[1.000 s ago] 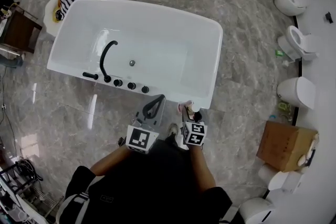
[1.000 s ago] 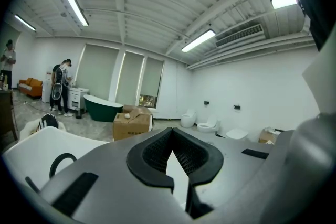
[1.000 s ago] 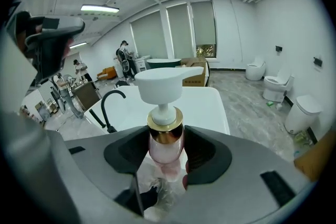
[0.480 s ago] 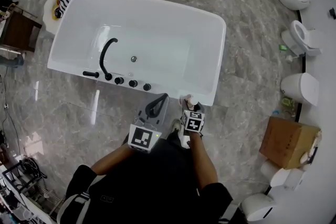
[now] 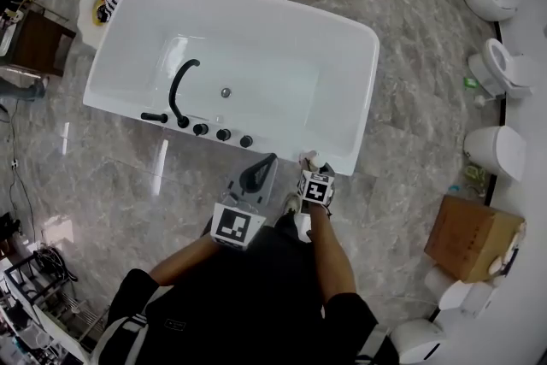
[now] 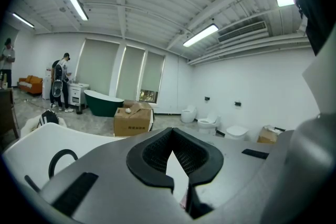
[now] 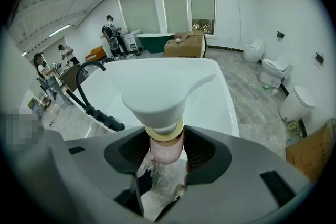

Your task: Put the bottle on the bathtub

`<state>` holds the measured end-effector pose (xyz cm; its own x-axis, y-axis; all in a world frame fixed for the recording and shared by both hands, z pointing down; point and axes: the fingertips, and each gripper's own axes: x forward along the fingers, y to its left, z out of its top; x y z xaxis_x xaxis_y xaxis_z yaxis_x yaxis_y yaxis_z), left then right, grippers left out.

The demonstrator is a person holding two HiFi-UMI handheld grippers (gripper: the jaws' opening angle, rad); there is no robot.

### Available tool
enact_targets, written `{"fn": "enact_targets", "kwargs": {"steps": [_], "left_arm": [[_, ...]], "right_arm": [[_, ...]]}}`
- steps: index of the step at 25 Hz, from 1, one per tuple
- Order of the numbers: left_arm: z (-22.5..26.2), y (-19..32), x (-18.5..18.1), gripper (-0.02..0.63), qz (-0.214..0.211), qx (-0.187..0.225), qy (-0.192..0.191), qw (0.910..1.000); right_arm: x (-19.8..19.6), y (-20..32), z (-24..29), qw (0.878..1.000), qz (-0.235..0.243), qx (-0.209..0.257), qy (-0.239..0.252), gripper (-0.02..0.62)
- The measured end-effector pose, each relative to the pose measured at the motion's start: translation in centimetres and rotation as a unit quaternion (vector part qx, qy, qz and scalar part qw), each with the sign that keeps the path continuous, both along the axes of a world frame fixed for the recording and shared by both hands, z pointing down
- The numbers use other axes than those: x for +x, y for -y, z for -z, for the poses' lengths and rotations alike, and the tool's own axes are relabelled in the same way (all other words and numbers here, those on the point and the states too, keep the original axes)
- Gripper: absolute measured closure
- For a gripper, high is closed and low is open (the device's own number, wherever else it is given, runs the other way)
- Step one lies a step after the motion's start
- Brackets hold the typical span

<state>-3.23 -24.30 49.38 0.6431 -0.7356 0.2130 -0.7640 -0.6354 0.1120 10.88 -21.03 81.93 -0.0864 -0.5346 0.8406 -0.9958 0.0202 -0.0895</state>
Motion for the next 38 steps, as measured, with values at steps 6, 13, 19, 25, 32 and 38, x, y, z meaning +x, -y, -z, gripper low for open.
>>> {"fn": "enact_targets", "kwargs": {"steps": [6, 13, 19, 25, 32, 38], "left_arm": [[-0.3, 0.5, 0.3, 0.591, 0.001, -0.003, 0.002, 1.0], [-0.4, 0.9, 0.3, 0.591, 0.001, -0.007, 0.004, 1.0], [-0.6, 1.0, 0.4, 0.591, 0.005, -0.012, 0.003, 0.9999], [-0.7, 0.8, -0.1, 0.591, 0.007, -0.008, 0.003, 0.9999], [-0.4, 0.5, 0.3, 0.591, 0.005, -0.006, 0.0, 1.0], [-0.1, 0.1, -0.2, 0.591, 0.009, -0.007, 0.001, 0.9999]], "right_arm": [[0.5, 0.7, -1.1, 1.0, -0.008, -0.005, -0.002, 0.391], [0.7, 1.0, -1.7, 1.0, -0.013, -0.011, 0.002, 0.393], [1.0, 0.6, -2.7, 1.0, -0.018, -0.026, -0.001, 0.399], [0.7, 0.3, -2.8, 0.999, -0.019, -0.027, 0.001, 0.399], [0.1, -0.4, -3.3, 1.0, -0.004, -0.026, -0.007, 0.397], [0.2, 0.0, -3.3, 1.0, -0.002, -0.022, -0.016, 0.397]]}}
